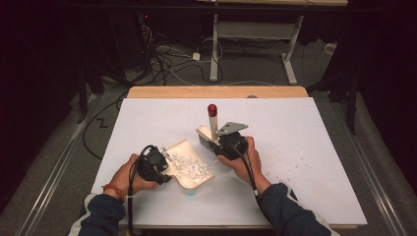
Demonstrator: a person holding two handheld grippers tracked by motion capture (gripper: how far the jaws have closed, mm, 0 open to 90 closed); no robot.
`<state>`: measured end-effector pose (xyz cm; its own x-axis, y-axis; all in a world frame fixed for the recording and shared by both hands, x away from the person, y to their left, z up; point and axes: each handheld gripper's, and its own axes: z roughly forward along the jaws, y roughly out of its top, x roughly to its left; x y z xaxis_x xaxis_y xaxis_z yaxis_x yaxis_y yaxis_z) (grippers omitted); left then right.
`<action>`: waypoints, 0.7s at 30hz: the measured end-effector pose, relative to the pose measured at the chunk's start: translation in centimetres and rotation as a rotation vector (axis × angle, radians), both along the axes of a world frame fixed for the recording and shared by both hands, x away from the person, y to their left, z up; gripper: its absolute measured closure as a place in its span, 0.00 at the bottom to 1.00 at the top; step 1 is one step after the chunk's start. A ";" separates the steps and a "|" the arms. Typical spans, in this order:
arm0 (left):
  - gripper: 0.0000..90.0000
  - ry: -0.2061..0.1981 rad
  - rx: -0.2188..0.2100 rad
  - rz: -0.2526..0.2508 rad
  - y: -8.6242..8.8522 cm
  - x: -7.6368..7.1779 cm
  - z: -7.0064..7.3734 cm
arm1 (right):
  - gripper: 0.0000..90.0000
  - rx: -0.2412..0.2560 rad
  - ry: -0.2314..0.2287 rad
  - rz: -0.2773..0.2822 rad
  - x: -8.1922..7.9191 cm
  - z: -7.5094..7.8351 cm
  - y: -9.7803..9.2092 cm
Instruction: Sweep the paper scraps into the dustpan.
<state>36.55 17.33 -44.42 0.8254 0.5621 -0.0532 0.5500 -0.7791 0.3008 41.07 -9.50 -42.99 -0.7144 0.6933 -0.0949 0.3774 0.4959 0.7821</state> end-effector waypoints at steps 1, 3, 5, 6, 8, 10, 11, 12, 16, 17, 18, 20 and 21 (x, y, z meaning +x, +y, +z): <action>0.69 0.001 0.001 -0.001 0.0 0.0 0.0 | 0.74 0.005 -0.001 -0.008 0.0 0.0 -0.4; 0.69 0.003 0.001 -0.001 0.0 0.0 -0.1 | 0.74 -0.006 0.000 -0.022 0.1 0.1 -1.0; 0.69 0.002 -0.001 0.002 0.0 0.0 0.0 | 0.74 -0.024 -0.003 -0.023 -0.2 0.2 -1.3; 0.69 0.002 -0.002 0.004 0.0 -0.1 0.0 | 0.74 -0.024 -0.003 -0.023 -0.2 0.2 -1.3; 0.70 0.004 0.000 0.006 -0.1 -0.1 0.0 | 0.74 -0.026 0.003 -0.016 -0.3 0.2 -1.3; 0.69 0.003 0.000 0.009 -0.1 -0.1 0.0 | 0.74 -0.018 0.024 -0.002 -0.6 0.3 -0.9; 0.69 0.005 -0.002 0.011 -0.1 -0.1 0.0 | 0.74 -0.017 0.030 0.013 -0.8 0.4 -0.6; 0.70 0.005 -0.002 0.013 -0.1 -0.1 0.0 | 0.74 -0.016 0.038 0.024 -1.0 0.4 -0.2; 0.69 0.011 -0.012 0.026 -0.1 -0.2 0.0 | 0.74 0.007 0.043 0.067 -2.0 0.2 1.7; 0.70 0.018 -0.018 0.028 -0.1 -0.1 0.0 | 0.74 0.020 0.044 0.079 -2.1 0.1 2.1; 0.70 0.018 -0.017 0.027 -0.2 -0.1 0.0 | 0.74 0.037 0.046 0.088 -2.3 0.1 2.6; 0.70 0.012 -0.015 0.028 -0.2 -0.1 0.0 | 0.74 0.040 0.048 0.112 -2.6 0.2 3.5; 0.70 0.011 -0.014 0.028 -0.3 -0.1 -0.1 | 0.74 0.048 0.044 0.127 -2.9 0.4 4.4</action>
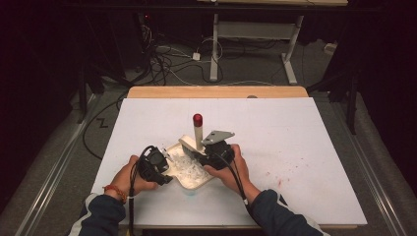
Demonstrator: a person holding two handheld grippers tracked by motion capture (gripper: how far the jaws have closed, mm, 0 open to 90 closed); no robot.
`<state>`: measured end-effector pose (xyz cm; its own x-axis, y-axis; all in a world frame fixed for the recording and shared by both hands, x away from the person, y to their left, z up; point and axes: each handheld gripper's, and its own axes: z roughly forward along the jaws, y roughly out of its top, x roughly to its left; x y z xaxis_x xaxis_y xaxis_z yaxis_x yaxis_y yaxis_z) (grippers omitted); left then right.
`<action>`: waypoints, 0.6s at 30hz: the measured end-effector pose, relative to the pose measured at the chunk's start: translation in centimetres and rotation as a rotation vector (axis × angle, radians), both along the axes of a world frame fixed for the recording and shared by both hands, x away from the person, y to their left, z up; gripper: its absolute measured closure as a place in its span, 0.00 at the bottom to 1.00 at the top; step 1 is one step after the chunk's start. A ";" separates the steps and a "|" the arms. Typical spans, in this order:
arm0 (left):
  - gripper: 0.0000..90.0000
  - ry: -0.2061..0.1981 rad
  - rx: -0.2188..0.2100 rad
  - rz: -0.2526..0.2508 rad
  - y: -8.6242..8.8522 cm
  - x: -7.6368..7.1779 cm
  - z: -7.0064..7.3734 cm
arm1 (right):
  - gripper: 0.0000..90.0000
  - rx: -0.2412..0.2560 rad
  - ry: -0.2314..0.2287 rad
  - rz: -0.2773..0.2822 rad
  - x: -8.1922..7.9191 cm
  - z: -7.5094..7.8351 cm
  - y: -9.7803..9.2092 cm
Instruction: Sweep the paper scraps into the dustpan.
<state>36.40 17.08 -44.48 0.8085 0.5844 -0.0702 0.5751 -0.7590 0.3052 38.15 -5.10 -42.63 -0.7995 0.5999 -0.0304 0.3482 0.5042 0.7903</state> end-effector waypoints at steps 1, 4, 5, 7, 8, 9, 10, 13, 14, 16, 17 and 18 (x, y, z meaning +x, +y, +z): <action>0.70 0.001 0.002 -0.001 0.0 0.0 0.0 | 0.74 0.003 0.002 0.012 0.0 0.1 0.4; 0.70 -0.001 0.001 -0.004 -0.3 0.0 0.0 | 0.74 0.018 0.012 0.030 -0.2 0.3 1.1; 0.70 -0.003 0.000 -0.005 -0.4 0.0 0.0 | 0.74 0.015 0.007 0.036 -0.2 0.4 1.4; 0.70 -0.006 -0.001 -0.007 -0.4 -0.1 0.0 | 0.74 0.006 -0.001 0.036 -0.4 0.5 2.0; 0.69 -0.007 0.001 -0.010 -0.5 -0.1 -0.1 | 0.74 0.008 -0.009 0.034 -0.4 0.5 2.2; 0.70 -0.010 0.004 -0.010 -0.5 -0.1 -0.1 | 0.74 0.001 -0.013 0.027 -0.5 0.5 2.3; 0.69 -0.011 0.004 -0.011 -0.5 -0.1 -0.2 | 0.74 -0.009 -0.025 0.022 -0.5 0.5 2.3; 0.70 -0.013 -0.001 -0.012 -0.4 -0.1 -0.2 | 0.74 -0.033 -0.044 0.005 -0.3 0.4 2.1; 0.70 -0.013 -0.004 -0.013 -0.4 -0.1 -0.2 | 0.74 -0.031 -0.043 -0.003 -0.2 0.4 1.8; 0.70 -0.015 -0.004 -0.014 -0.4 -0.2 -0.2 | 0.74 -0.022 -0.043 -0.012 0.0 0.7 1.2; 0.70 -0.020 -0.001 -0.015 -0.5 -0.2 -0.2 | 0.74 -0.013 -0.048 -0.031 0.0 1.0 0.9; 0.70 -0.023 0.006 -0.017 -0.6 -0.3 -0.2 | 0.74 -0.003 -0.051 -0.039 0.1 1.3 0.6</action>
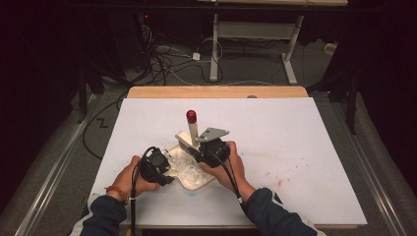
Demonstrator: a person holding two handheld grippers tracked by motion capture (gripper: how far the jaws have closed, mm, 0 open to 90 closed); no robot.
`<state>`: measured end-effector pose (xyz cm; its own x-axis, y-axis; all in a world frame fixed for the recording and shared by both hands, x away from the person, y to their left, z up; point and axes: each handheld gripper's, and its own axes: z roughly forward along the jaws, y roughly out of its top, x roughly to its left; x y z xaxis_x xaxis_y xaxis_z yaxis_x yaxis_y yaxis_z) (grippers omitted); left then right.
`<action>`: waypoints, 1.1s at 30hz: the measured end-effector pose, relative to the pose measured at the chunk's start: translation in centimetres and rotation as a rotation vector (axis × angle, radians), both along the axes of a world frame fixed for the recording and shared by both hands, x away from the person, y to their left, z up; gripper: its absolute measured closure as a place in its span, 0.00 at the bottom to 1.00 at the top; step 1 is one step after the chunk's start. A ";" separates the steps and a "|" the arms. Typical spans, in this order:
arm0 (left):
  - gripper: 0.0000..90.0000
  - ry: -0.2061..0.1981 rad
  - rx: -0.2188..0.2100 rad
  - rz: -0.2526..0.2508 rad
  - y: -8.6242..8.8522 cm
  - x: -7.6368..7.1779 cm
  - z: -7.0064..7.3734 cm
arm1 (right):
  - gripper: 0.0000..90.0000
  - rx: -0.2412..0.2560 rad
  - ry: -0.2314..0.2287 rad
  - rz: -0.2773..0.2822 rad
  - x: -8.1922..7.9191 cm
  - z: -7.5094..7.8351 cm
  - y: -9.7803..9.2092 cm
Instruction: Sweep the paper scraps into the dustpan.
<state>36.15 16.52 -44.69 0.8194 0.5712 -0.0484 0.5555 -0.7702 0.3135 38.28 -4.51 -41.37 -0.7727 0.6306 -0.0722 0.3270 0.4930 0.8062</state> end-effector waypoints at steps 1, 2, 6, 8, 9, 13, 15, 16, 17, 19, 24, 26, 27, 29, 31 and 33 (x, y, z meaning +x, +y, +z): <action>0.70 -0.001 0.005 -0.003 -0.1 0.0 0.0 | 0.74 0.020 0.006 -0.003 0.1 0.3 -0.3; 0.70 -0.002 0.006 -0.004 -0.1 0.0 0.0 | 0.74 0.034 0.007 -0.005 0.1 0.5 -0.6; 0.70 -0.001 0.001 -0.001 0.0 0.0 0.0 | 0.74 0.054 0.001 -0.005 0.0 1.4 -1.5; 0.70 -0.003 0.001 0.000 0.0 -0.1 0.0 | 0.74 0.058 0.003 -0.002 -0.2 1.6 -1.8; 0.70 -0.002 0.000 0.000 0.0 -0.1 0.0 | 0.74 0.057 -0.002 0.002 -0.2 1.7 -2.0; 0.70 -0.003 -0.001 0.000 0.0 -0.1 0.0 | 0.74 0.027 -0.012 -0.002 -0.4 1.9 -3.0; 0.70 -0.004 0.003 -0.002 0.0 -0.1 0.0 | 0.74 0.002 -0.010 -0.001 -0.5 1.7 -3.7; 0.70 -0.004 0.005 -0.004 0.0 -0.1 0.0 | 0.74 -0.011 -0.012 -0.001 -0.5 1.7 -4.2; 0.70 -0.005 0.008 -0.009 0.0 -0.1 0.0 | 0.74 -0.027 -0.003 -0.004 -0.6 1.6 -5.2; 0.70 -0.001 0.007 -0.004 -0.1 -0.1 0.0 | 0.74 -0.036 0.000 -0.013 -0.6 1.5 -5.8; 0.70 0.002 0.015 -0.005 -0.2 -0.1 0.1 | 0.74 -0.120 0.019 -0.039 -0.3 0.2 -7.3; 0.70 0.004 0.016 -0.008 -0.2 -0.1 0.1 | 0.74 -0.132 0.030 -0.035 -0.1 -0.5 -7.2; 0.70 0.004 0.017 -0.008 -0.2 -0.1 0.1 | 0.74 -0.140 0.036 -0.028 0.0 -0.7 -6.9; 0.70 0.003 0.017 -0.010 -0.2 -0.1 0.1 | 0.74 -0.143 0.024 0.004 -0.2 -0.8 -5.9; 0.70 0.005 0.015 -0.010 -0.2 0.0 0.1 | 0.74 -0.143 0.026 0.037 -0.2 -0.8 -5.6; 0.70 0.005 0.015 -0.012 -0.1 0.0 0.1 | 0.74 -0.128 0.049 0.083 -0.7 -0.9 -4.7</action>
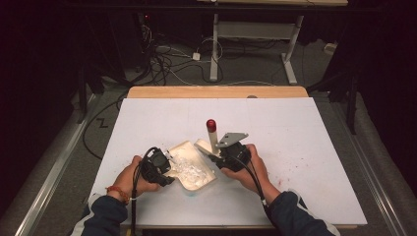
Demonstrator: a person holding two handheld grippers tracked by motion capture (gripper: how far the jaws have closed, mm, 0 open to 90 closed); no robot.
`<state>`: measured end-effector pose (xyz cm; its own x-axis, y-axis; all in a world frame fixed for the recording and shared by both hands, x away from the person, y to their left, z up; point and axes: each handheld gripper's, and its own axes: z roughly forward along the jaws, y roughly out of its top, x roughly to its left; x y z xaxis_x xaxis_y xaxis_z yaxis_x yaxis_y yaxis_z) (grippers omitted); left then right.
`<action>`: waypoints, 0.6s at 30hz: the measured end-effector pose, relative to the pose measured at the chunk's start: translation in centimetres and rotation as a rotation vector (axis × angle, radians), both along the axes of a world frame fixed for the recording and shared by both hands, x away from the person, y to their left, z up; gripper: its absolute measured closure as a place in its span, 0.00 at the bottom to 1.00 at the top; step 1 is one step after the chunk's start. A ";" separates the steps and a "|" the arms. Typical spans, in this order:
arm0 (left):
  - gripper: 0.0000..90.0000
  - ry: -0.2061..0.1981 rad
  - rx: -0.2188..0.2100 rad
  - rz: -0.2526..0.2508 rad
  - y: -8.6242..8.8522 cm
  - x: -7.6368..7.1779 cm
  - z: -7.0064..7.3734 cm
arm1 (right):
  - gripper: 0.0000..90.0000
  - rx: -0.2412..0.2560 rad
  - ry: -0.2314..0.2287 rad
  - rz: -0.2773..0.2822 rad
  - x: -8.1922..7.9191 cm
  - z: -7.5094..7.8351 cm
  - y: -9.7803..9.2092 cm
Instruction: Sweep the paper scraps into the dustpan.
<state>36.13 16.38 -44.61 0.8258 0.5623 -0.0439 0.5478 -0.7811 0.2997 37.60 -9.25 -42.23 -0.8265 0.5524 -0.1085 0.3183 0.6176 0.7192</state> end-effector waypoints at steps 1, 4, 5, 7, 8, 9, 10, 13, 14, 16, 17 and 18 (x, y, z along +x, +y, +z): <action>0.70 0.000 -0.002 0.000 0.0 0.0 0.0 | 0.74 -0.010 -0.011 0.027 -0.2 0.0 0.4; 0.70 -0.001 0.000 -0.005 0.0 0.0 0.0 | 0.74 0.018 -0.002 0.070 -0.8 0.4 0.6; 0.70 -0.001 0.000 -0.006 0.0 0.0 0.0 | 0.74 0.035 0.006 0.082 -0.9 0.7 0.5; 0.70 0.000 -0.002 -0.003 0.0 0.0 0.0 | 0.74 0.046 -0.001 0.093 -1.2 1.2 0.1; 0.70 -0.001 -0.002 -0.003 0.0 0.0 0.0 | 0.74 0.049 -0.009 0.093 -1.3 1.6 -0.1; 0.70 -0.002 -0.001 -0.003 0.0 0.0 0.0 | 0.74 0.056 -0.011 0.092 -1.4 1.9 -0.4; 0.70 0.000 -0.001 -0.003 0.0 0.0 0.0 | 0.74 0.063 -0.014 0.092 -1.4 2.1 -0.7; 0.70 -0.001 0.001 -0.003 0.0 0.0 0.0 | 0.74 0.071 -0.018 0.077 -1.5 2.6 -1.6; 0.70 -0.001 0.002 -0.003 0.0 0.0 0.0 | 0.74 0.072 -0.009 0.079 -1.5 2.7 -1.9; 0.70 -0.002 0.002 -0.004 0.0 0.0 0.0 | 0.74 0.067 -0.010 0.076 -1.6 2.7 -2.4; 0.70 -0.002 0.002 -0.003 0.0 0.0 0.0 | 0.74 0.059 -0.007 0.070 -1.7 2.7 -2.7; 0.70 -0.002 0.003 -0.003 0.0 0.0 0.0 | 0.74 0.054 -0.005 0.066 -1.8 2.7 -3.0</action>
<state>36.11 16.34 -44.60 0.8277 0.5597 -0.0405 0.5446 -0.7837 0.2987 35.80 -12.23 -39.55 -0.8609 0.5017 -0.0844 0.2742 0.5973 0.7537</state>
